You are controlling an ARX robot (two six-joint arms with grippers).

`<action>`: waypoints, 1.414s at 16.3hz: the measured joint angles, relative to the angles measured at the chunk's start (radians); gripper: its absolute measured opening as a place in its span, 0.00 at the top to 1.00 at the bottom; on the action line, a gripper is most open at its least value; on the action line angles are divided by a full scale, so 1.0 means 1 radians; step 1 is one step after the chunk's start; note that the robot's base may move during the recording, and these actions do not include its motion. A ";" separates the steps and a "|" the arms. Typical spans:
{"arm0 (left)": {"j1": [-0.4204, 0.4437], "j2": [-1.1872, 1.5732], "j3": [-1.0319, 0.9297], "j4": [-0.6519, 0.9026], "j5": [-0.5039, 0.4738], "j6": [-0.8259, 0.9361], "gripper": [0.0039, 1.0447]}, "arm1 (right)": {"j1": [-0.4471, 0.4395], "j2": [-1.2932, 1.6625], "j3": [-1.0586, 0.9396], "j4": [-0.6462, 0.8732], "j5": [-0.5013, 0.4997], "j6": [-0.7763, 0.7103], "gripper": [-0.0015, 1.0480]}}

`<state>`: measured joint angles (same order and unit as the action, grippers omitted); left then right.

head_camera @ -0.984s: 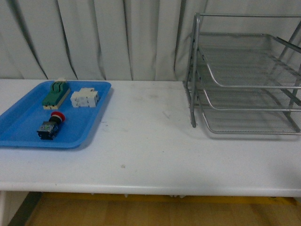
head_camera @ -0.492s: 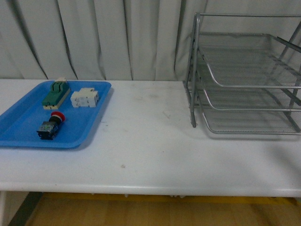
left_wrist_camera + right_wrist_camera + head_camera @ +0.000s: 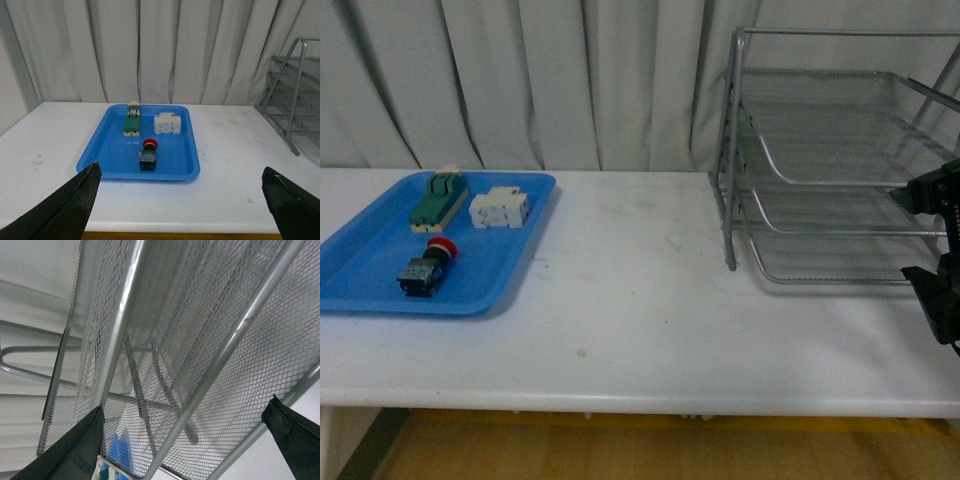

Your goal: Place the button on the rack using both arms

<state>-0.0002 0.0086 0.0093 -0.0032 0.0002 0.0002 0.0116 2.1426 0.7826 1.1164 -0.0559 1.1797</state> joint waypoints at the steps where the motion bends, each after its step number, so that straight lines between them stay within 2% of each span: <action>1: 0.000 0.000 0.000 0.000 0.000 0.000 0.06 | 0.010 0.023 0.045 -0.031 0.010 0.001 0.06; 3: 0.000 0.000 0.000 0.000 0.000 0.000 0.06 | 0.035 0.076 0.140 -0.117 0.044 0.005 0.06; 5: 0.000 0.000 0.000 0.000 0.000 0.000 0.06 | 0.049 0.126 0.212 -0.161 0.068 0.007 0.26; 7: 0.000 0.000 0.000 0.000 0.000 0.000 0.06 | 0.055 0.146 0.241 -0.153 0.082 0.006 0.51; 10: 0.000 0.000 0.000 0.000 0.000 0.000 0.06 | 0.069 0.140 0.177 -0.064 0.091 0.007 0.83; 11: 0.000 0.000 0.000 0.000 0.000 0.000 0.06 | 0.074 0.116 0.129 -0.034 0.106 0.062 0.90; 14: 0.000 0.000 0.000 0.000 0.000 0.000 0.06 | 0.087 0.038 -0.097 0.108 0.110 0.159 0.94; 16: 0.000 0.000 0.000 0.000 0.000 0.000 0.06 | 0.088 0.014 -0.164 0.148 0.111 0.175 0.94; 23: 0.000 0.000 0.000 0.000 0.000 0.000 0.06 | 0.095 -0.060 -0.333 0.181 0.111 0.208 0.96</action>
<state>-0.0002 0.0086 0.0093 -0.0036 0.0002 0.0002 0.1070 2.0823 0.4496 1.2976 0.0547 1.3880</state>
